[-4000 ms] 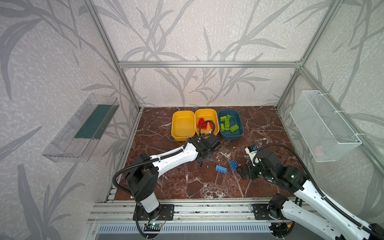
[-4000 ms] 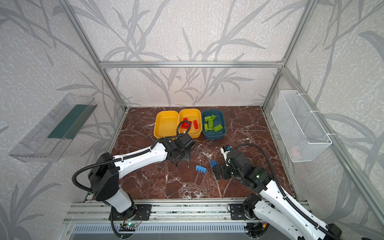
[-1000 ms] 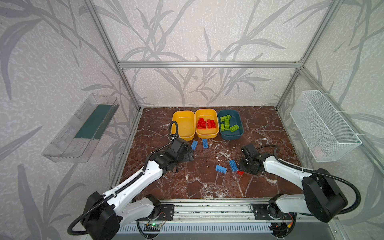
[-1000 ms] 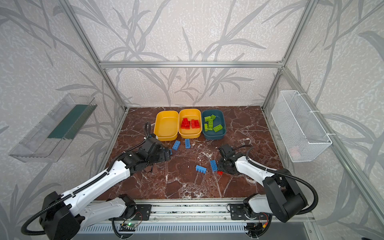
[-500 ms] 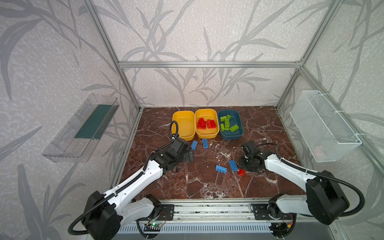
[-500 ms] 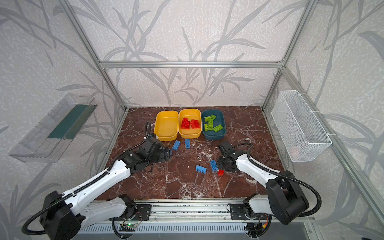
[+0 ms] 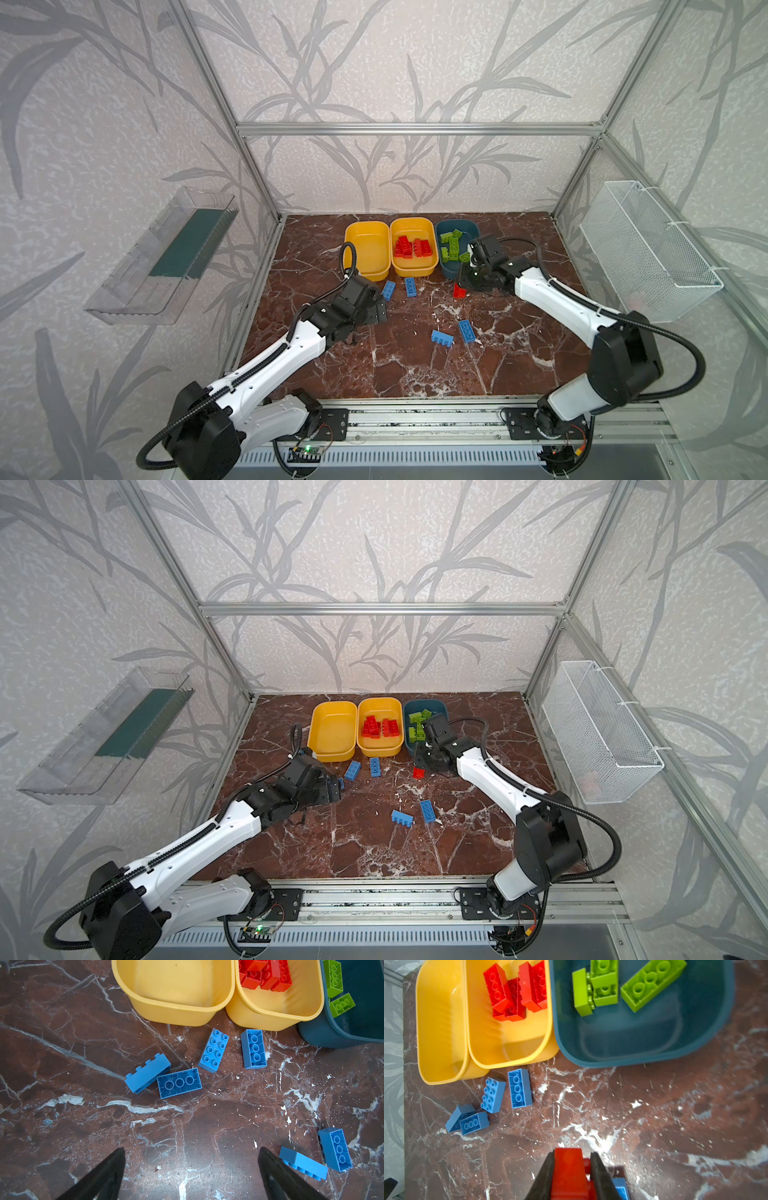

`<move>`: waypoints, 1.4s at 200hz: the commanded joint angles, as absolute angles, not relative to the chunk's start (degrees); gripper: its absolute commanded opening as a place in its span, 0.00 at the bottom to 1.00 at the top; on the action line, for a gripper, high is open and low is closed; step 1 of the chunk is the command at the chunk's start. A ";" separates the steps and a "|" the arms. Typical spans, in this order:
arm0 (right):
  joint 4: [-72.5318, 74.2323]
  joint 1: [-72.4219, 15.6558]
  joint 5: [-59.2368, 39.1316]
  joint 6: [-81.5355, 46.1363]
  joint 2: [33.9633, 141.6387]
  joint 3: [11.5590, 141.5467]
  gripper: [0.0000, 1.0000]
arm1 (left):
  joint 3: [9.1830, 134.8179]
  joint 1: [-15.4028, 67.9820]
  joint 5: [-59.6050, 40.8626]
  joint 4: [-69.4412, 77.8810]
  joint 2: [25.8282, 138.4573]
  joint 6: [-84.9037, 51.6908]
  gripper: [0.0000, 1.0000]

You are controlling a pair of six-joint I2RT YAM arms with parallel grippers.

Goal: Sort the legos into containers by color
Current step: 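Carry the red brick into the yellow tub with the right gripper, release, then grasp a blue brick with the left gripper while the right gripper withdraws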

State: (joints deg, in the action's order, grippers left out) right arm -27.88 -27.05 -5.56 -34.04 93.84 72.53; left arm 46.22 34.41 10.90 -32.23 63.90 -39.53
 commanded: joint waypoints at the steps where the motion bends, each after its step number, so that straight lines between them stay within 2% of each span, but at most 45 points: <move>1: -26.17 -27.05 -8.61 -30.37 100.70 80.45 0.19 | 46.49 33.66 14.88 -34.93 62.52 -40.21 0.99; 77: -32.23 -27.31 -8.03 -21.32 125.29 110.40 0.21 | 48.83 31.57 14.83 -33.06 67.83 -39.83 0.99; 106: -37.94 -27.33 -8.38 -19.19 133.01 122.19 0.25 | 50.28 28.95 14.68 -33.08 70.82 -39.24 0.99; 116: -39.40 -27.33 -8.99 -18.74 134.78 125.13 0.31 | 50.36 28.12 14.57 -32.75 71.73 -39.18 0.99; 143: -42.13 -27.59 -10.04 -17.98 137.34 131.17 0.55 | 50.97 26.00 15.03 -32.67 75.15 -38.54 0.99; 163: -44.37 -28.27 -10.62 -16.87 136.20 133.72 0.69 | 50.81 24.84 14.44 -31.34 77.02 -38.07 0.99; 182: -46.04 -29.29 -9.84 -15.77 132.89 133.10 0.77 | 51.02 24.24 13.38 -30.81 78.08 -37.64 0.99; 210: -46.87 -30.94 -8.54 -15.47 124.80 126.02 0.80 | 53.17 23.98 14.04 -31.68 80.51 -36.42 0.99; 243: -40.31 -33.47 -8.48 -17.09 109.54 106.66 0.84 | 53.94 23.34 16.63 -30.08 83.09 -34.78 0.99; 280: -33.91 -35.01 -6.99 -20.74 92.12 84.46 0.88 | 54.52 20.34 13.51 -27.34 87.82 -35.12 0.99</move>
State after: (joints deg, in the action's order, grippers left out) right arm -38.06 -34.85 -8.54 -18.13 100.40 93.82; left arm 52.62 22.28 13.93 -28.88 84.90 -35.46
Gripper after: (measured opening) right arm 0.862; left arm 0.992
